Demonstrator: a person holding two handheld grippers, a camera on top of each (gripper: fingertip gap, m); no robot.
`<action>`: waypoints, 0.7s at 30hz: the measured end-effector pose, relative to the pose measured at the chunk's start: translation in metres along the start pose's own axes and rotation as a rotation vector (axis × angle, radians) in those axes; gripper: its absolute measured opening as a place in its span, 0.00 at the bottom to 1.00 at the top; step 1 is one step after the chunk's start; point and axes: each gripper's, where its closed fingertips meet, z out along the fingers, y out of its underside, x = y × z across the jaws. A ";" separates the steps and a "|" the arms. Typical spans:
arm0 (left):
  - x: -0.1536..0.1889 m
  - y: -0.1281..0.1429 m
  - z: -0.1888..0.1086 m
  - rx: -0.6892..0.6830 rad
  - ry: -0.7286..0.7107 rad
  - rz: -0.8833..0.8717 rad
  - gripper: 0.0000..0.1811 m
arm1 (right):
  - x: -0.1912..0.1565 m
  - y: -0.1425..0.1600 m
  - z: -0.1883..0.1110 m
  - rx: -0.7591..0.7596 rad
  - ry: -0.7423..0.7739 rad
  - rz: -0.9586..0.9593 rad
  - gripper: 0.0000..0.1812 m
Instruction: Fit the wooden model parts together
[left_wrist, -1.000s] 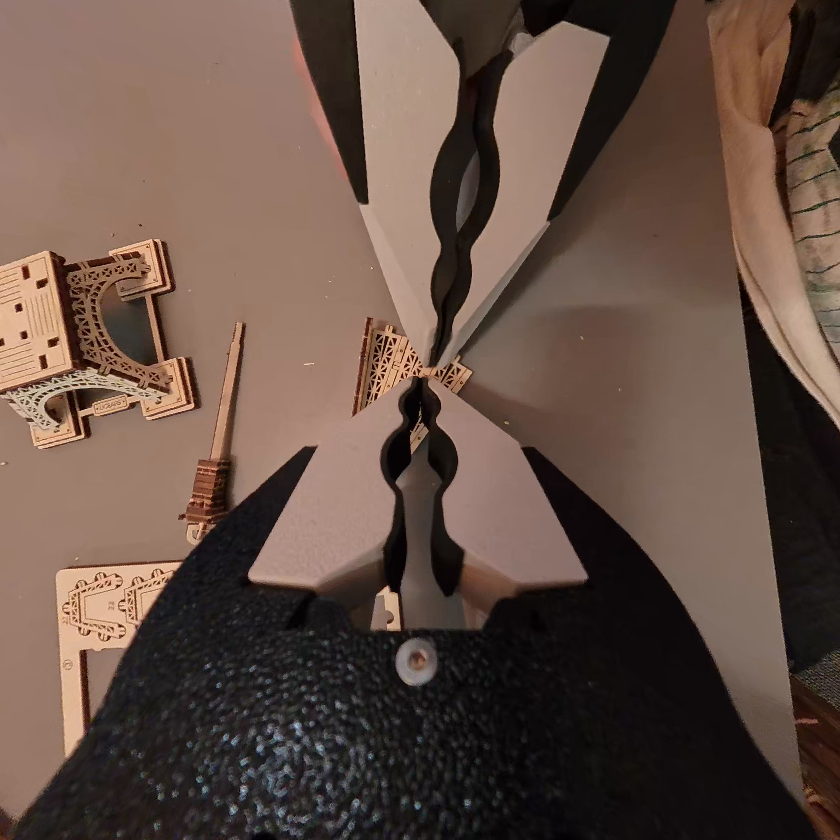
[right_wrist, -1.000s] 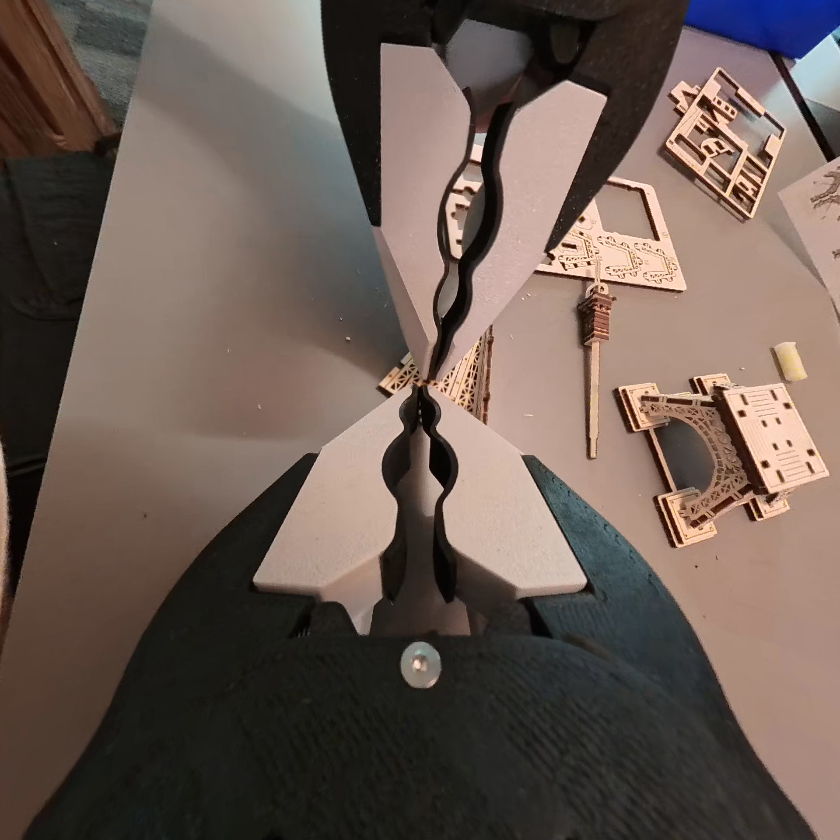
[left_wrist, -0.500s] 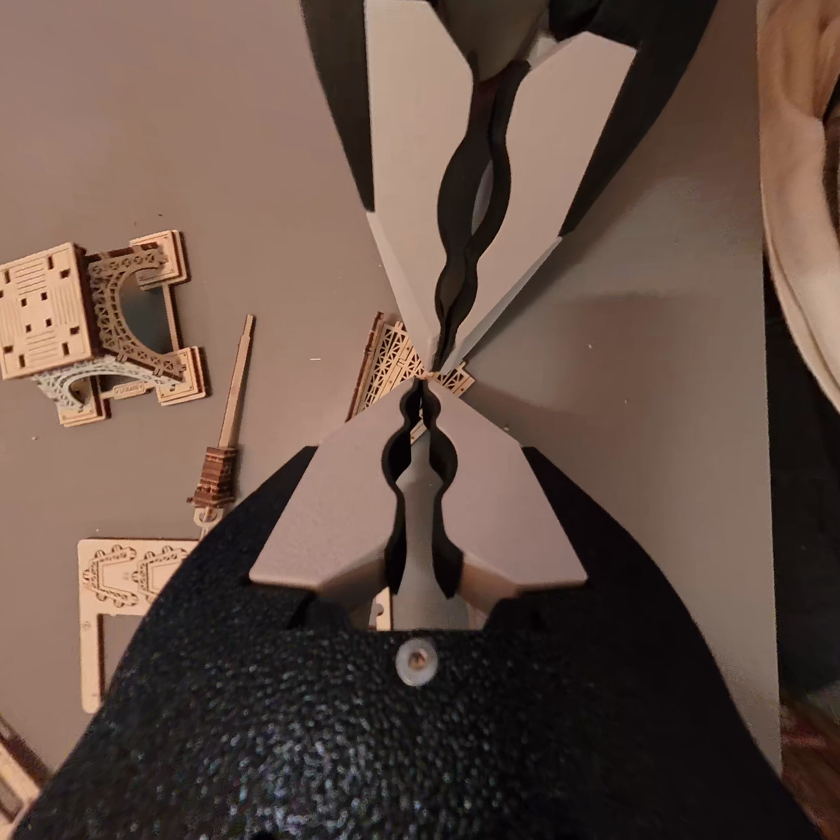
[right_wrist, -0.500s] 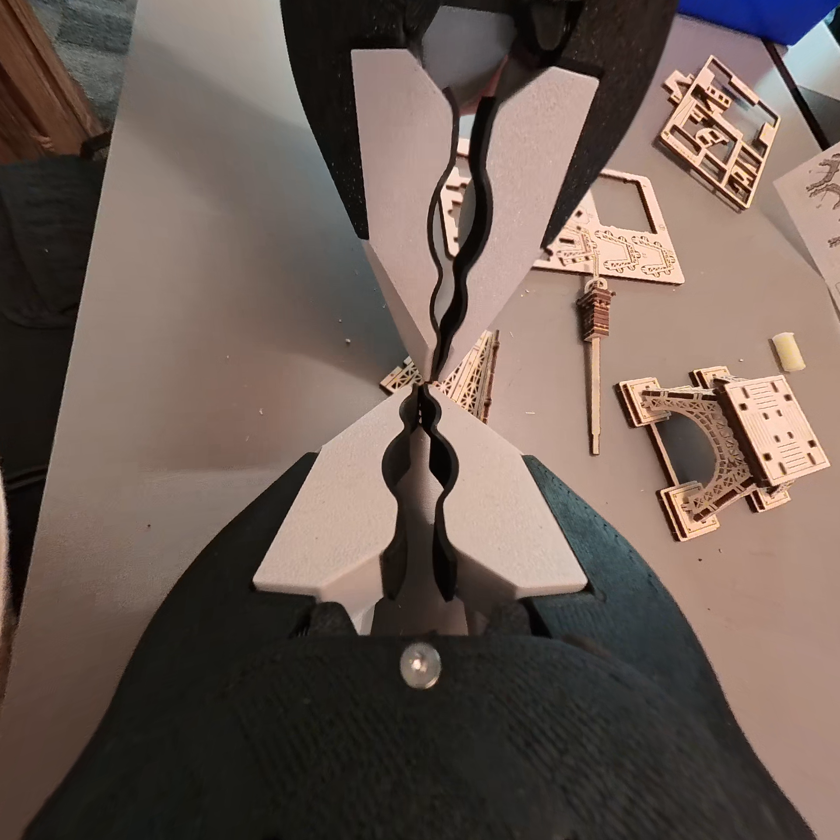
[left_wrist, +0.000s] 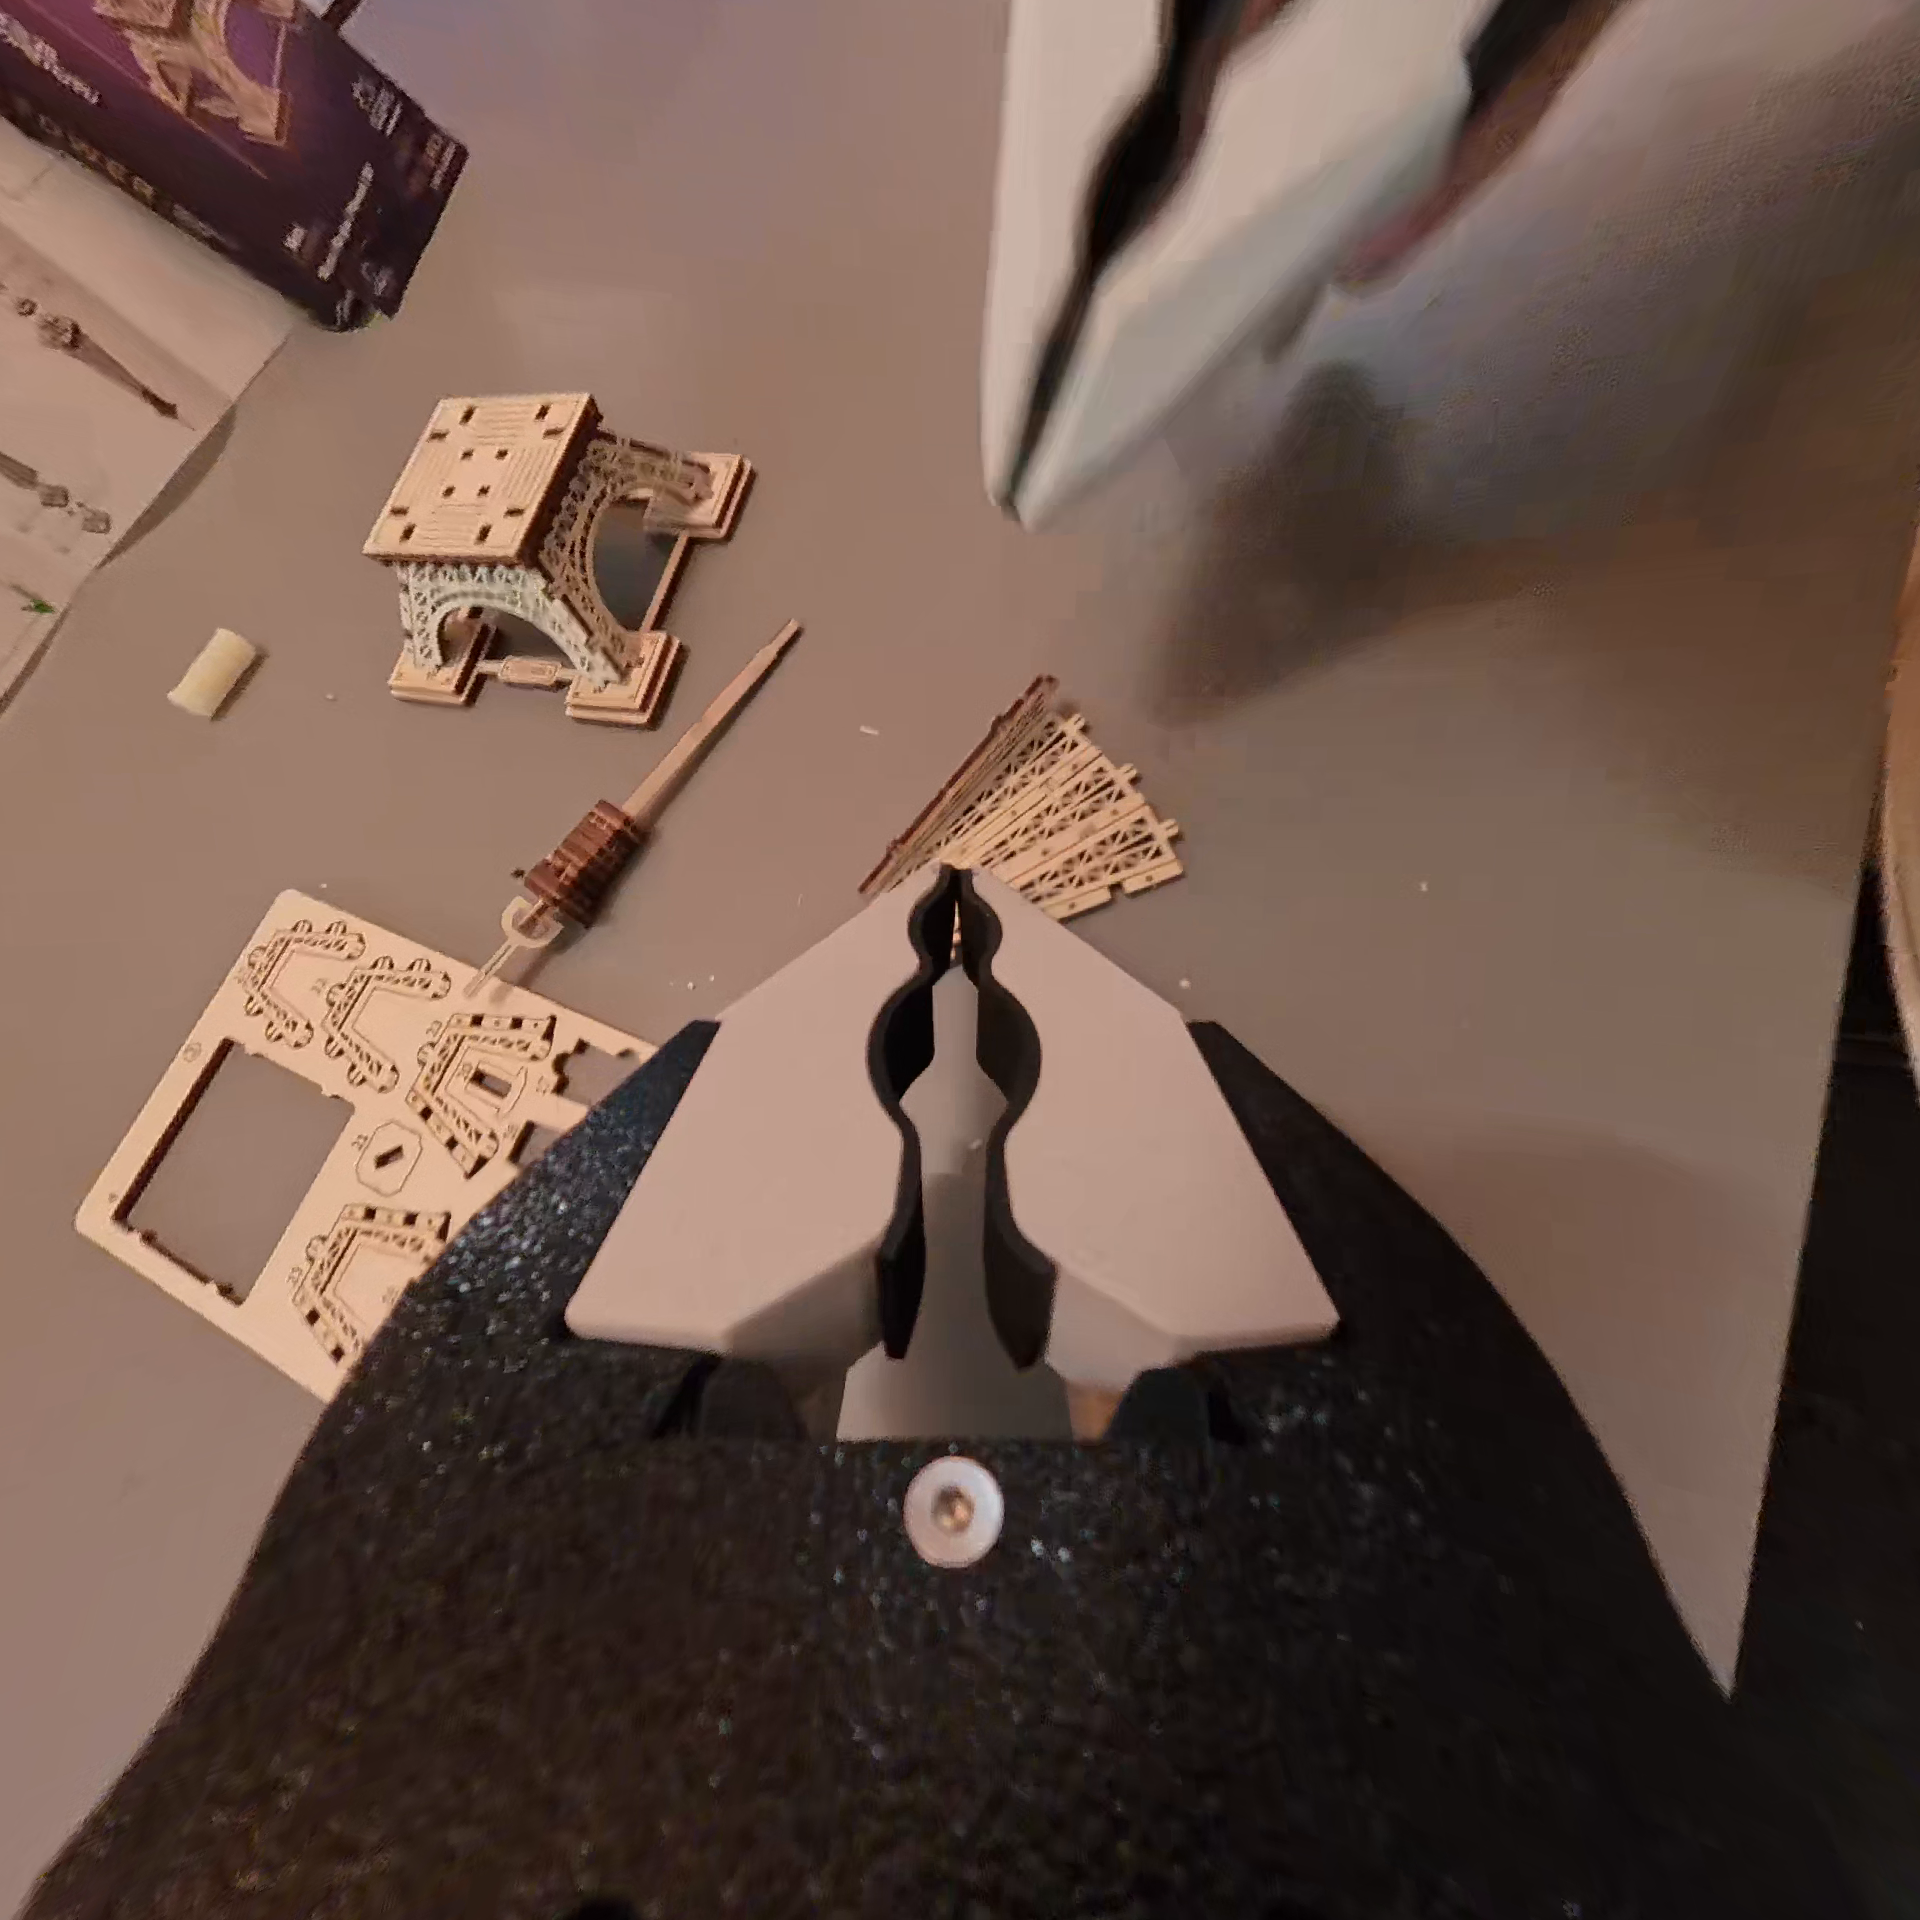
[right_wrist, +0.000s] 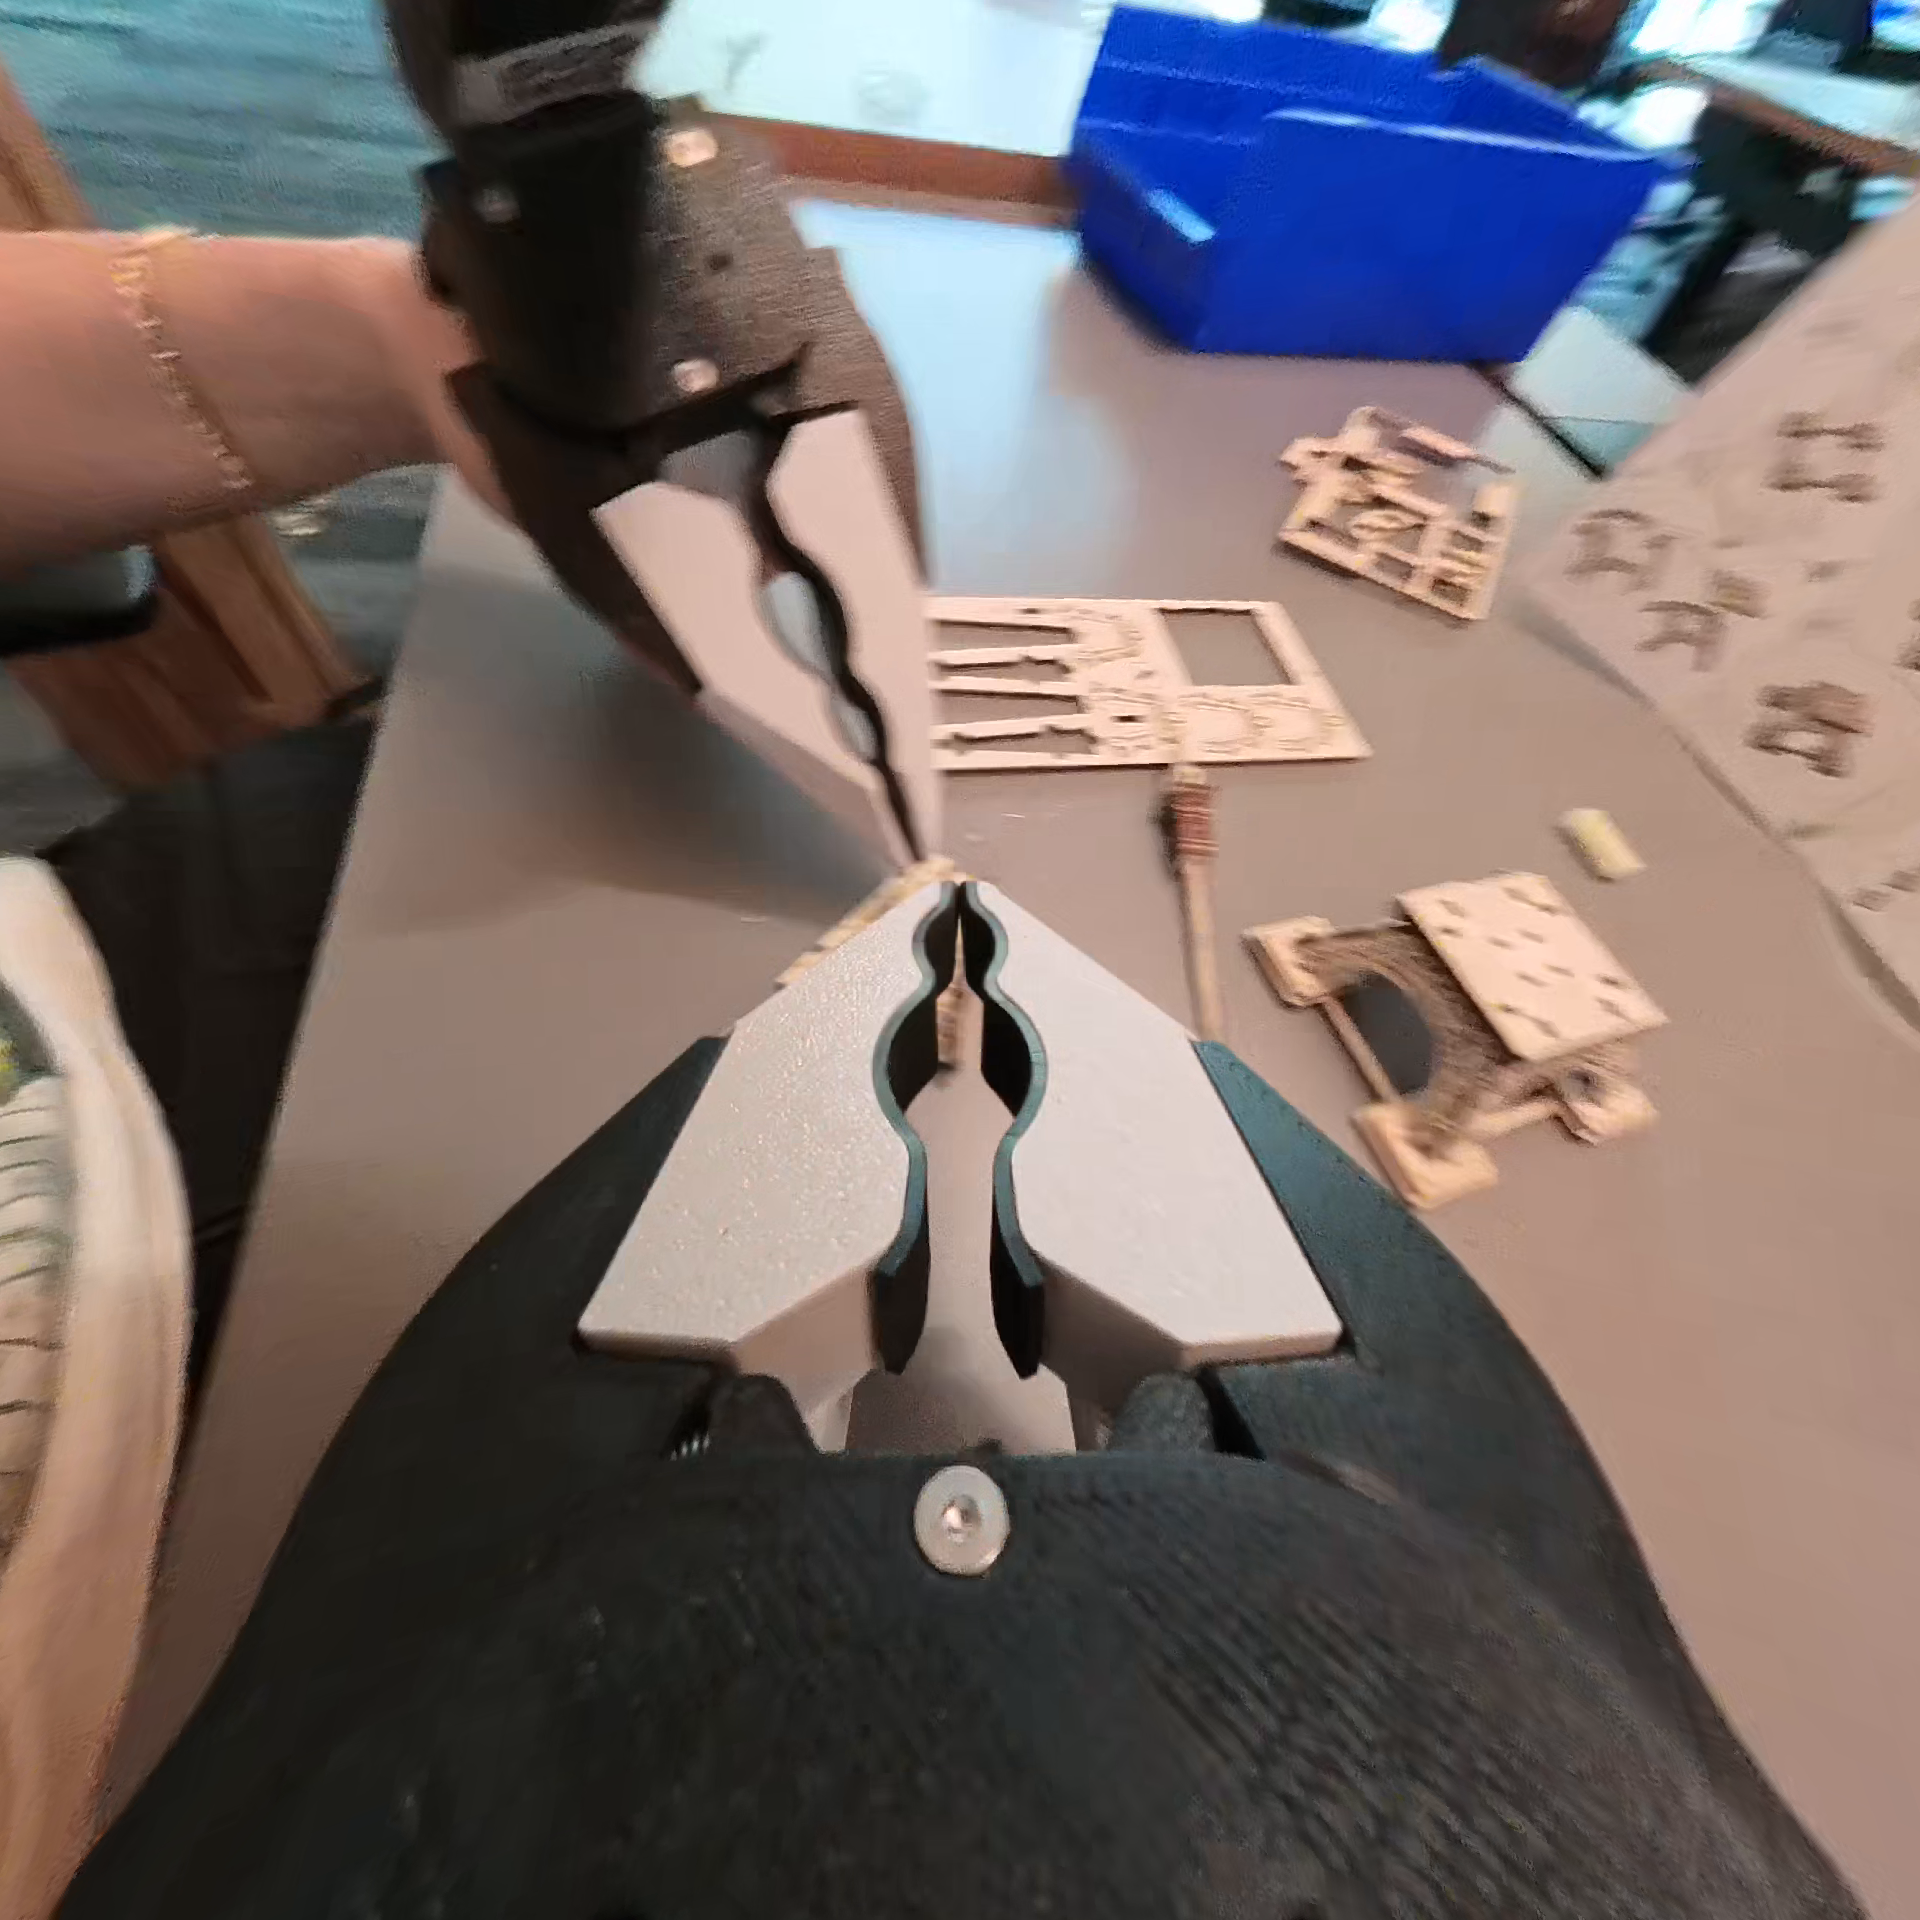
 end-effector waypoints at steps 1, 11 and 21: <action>-0.002 0.004 0.000 -0.017 -0.021 0.003 0.00 | 0.010 0.003 -0.004 -0.011 0.027 0.001 0.00; 0.004 0.012 0.005 -0.066 -0.035 0.006 0.00 | 0.000 0.049 0.027 -0.249 -0.128 0.081 0.09; 0.003 0.010 0.008 -0.072 -0.022 0.065 0.00 | -0.002 0.051 0.033 -0.276 -0.144 0.077 0.05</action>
